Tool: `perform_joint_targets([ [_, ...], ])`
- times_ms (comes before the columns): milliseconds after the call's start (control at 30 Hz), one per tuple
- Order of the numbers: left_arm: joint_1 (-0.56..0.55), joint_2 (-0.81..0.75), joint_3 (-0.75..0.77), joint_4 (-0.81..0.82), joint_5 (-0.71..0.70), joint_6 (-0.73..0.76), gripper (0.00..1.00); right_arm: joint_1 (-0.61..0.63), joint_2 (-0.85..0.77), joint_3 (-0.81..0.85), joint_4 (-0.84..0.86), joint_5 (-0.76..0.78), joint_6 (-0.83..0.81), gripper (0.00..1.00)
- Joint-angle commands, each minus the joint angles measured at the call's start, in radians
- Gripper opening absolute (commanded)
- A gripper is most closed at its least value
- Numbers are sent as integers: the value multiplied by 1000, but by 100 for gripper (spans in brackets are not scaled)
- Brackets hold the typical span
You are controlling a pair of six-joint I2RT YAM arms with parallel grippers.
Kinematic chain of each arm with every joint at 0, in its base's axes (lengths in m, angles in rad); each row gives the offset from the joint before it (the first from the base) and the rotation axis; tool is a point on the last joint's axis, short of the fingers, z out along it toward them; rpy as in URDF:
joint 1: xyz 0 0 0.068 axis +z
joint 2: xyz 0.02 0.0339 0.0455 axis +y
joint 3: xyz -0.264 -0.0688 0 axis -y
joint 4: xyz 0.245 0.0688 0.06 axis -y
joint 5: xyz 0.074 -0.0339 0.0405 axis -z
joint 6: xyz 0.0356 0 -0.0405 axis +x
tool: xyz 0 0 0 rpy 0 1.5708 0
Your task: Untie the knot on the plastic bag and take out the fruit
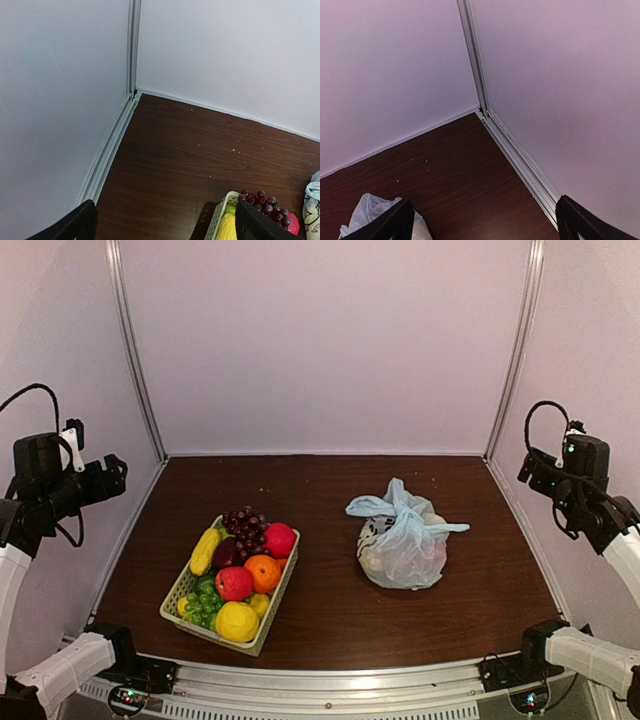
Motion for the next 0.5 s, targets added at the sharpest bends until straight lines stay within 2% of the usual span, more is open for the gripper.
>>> perform_joint_targets([
  [0,0,16,35,-31,70,0,97,-2,-17,43,-150,-8,47,99],
  [300,0,22,72,-91,93,-24,97,-2,-23,53,-161,-32,18,99],
  [467,0,4,80,-90,114,37,97,-1,8,66,-153,-198,-46,99],
])
